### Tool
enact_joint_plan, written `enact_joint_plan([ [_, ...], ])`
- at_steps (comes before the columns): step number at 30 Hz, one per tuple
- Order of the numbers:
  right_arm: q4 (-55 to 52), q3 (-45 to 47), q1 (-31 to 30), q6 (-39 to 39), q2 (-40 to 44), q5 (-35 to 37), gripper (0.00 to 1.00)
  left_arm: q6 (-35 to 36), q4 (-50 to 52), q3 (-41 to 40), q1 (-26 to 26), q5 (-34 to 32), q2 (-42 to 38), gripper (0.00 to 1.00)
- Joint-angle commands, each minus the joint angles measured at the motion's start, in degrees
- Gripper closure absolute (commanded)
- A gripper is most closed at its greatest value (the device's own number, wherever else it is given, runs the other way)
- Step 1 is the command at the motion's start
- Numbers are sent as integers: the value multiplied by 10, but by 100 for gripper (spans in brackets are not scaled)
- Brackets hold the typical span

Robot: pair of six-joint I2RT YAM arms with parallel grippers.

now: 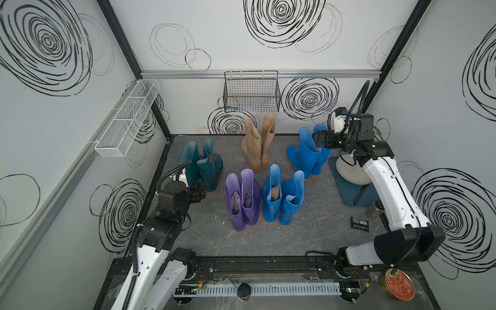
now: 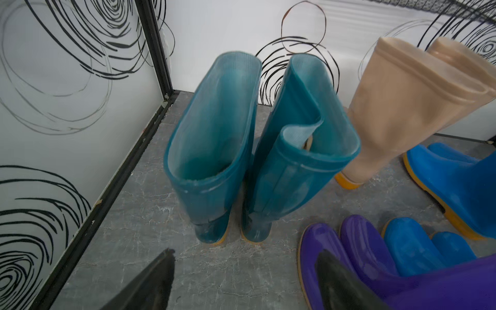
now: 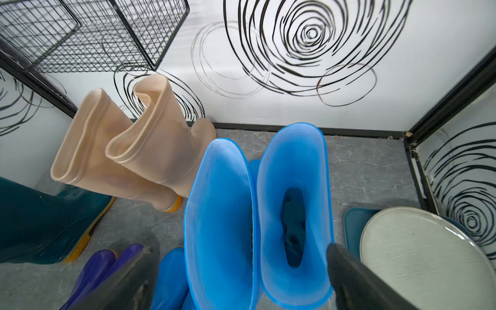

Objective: Match and arrange rain boots in pairs
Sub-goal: Move a pair of rain boots to the center of the board, then reset both arms

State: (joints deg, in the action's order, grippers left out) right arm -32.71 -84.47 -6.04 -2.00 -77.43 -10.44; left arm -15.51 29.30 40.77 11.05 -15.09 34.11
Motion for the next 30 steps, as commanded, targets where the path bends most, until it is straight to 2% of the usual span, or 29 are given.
enact_joint_plan([
  [1, 75, 120, 9, -1, 63, 25, 0, 4, -79, -58, -5, -17, -26, 14],
  [3, 109, 205, 16, -6, 110, 48, 0, 6, -138, -105, -5, -37, -48, 13],
  [5, 156, 298, 26, -12, 155, 63, 0, 25, -198, -155, -4, -62, -67, 8],
  [8, 298, 466, 38, -4, 212, 111, 0, 75, -313, -237, -2, -87, -79, 1],
  [11, 463, 590, 51, 7, 206, 130, 0, 116, -438, -308, 0, -111, -67, 1],
  [14, 613, 648, 55, -3, 155, 124, 0, 144, -604, -364, -1, -112, -23, 1],
  [18, 674, 632, 68, -20, 46, 125, 0, 170, -794, -393, -4, -78, 111, 1],
  [19, 701, 639, 72, -20, 29, 108, 0, 171, -837, -397, -4, -71, 145, 1],
  [20, 775, 653, 75, -20, 9, 96, 0, 169, -889, -403, -6, -66, 187, 1],
  [21, 803, 657, 75, 7, -1, 75, 0, 167, -940, -407, -8, -60, 234, 1],
  [23, 796, 651, 78, 12, -15, 65, 0, 173, -1028, -400, -5, -52, 315, 1],
  [25, 897, 697, 82, 17, -49, 45, 0, 196, -1084, -381, -6, -44, 379, 1],
  [27, 1012, 728, 82, 24, -82, 59, 0, 204, -1115, -370, -15, -20, 434, 1],
  [28, 1007, 723, 82, 24, -83, 63, 0, 201, -1153, -372, -23, -12, 466, 1],
  [30, 884, 681, 82, 7, -55, 74, 0, 195, -1284, -387, -32, -9, 556, 1],
])
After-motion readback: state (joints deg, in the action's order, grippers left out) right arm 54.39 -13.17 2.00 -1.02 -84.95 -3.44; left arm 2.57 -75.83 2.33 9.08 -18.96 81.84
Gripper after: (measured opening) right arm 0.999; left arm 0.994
